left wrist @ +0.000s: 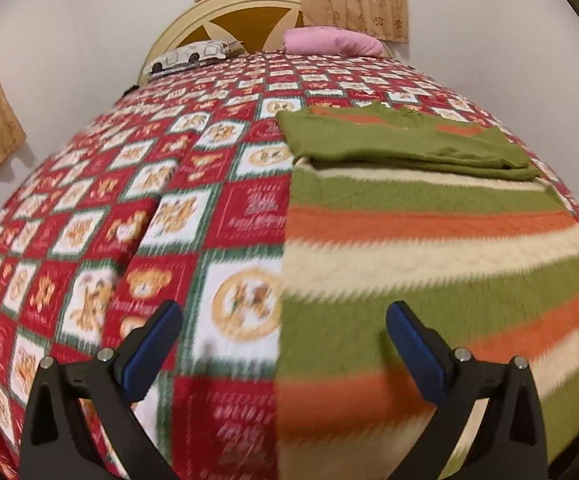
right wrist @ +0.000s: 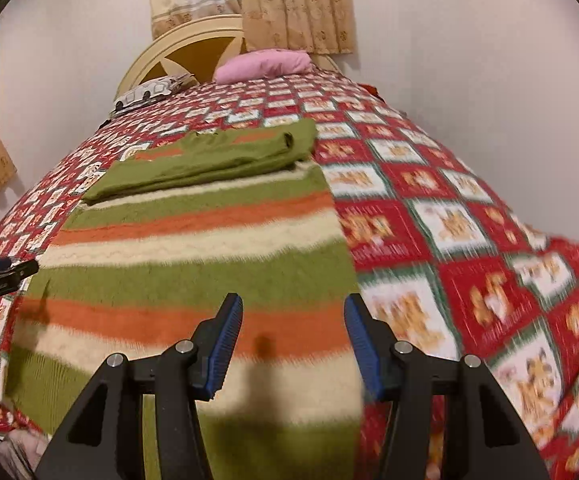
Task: Fold small clothes
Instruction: 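Open the right tool and withdraw both tools from the sweater, then grasp the striped hem edge with the left tool and lift it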
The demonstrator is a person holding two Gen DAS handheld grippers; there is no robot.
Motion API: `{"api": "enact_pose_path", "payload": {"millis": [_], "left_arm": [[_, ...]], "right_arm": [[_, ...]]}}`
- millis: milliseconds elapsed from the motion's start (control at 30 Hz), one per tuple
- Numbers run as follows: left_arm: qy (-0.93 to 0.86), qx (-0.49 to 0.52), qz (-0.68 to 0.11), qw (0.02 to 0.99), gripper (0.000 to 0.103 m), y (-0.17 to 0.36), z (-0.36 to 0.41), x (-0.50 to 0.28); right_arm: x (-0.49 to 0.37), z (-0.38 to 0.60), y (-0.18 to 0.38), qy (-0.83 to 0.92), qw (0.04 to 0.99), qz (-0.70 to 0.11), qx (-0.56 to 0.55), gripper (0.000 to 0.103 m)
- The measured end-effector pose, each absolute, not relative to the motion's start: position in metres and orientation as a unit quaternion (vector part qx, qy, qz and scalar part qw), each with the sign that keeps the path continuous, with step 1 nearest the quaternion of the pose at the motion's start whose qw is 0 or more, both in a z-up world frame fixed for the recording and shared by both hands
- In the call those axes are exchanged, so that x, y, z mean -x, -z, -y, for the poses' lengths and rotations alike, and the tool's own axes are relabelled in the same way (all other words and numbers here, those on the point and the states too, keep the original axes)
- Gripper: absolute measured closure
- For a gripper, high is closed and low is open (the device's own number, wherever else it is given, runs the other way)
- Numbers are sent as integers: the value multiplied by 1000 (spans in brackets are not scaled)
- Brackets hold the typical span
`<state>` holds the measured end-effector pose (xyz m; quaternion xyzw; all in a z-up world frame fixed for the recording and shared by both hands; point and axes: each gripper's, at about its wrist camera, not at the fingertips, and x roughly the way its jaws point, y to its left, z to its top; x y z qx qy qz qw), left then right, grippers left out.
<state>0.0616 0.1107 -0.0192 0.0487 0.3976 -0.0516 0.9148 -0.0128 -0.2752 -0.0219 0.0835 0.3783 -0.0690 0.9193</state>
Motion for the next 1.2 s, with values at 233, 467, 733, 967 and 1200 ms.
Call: {"api": "enact_pose_path", "payload": {"millis": [233, 467, 733, 967, 1200], "left_arm": [[73, -59, -409, 908, 0, 26, -147, -21], [141, -54, -431, 889, 8, 36, -150, 23], [175, -2, -459, 871, 9, 52, -140, 30], [191, -16, -465, 864, 13, 54, -126, 37], [194, -21, -466, 863, 28, 51, -125, 43]], "right_arm": [[33, 279, 31, 43, 906, -409, -98, 49], [52, 270, 38, 29, 899, -430, -82, 49], [70, 264, 50, 20, 888, -453, -73, 49], [73, 257, 51, 16, 886, -460, -52, 49], [78, 255, 55, 8, 881, -471, -47, 53]]}}
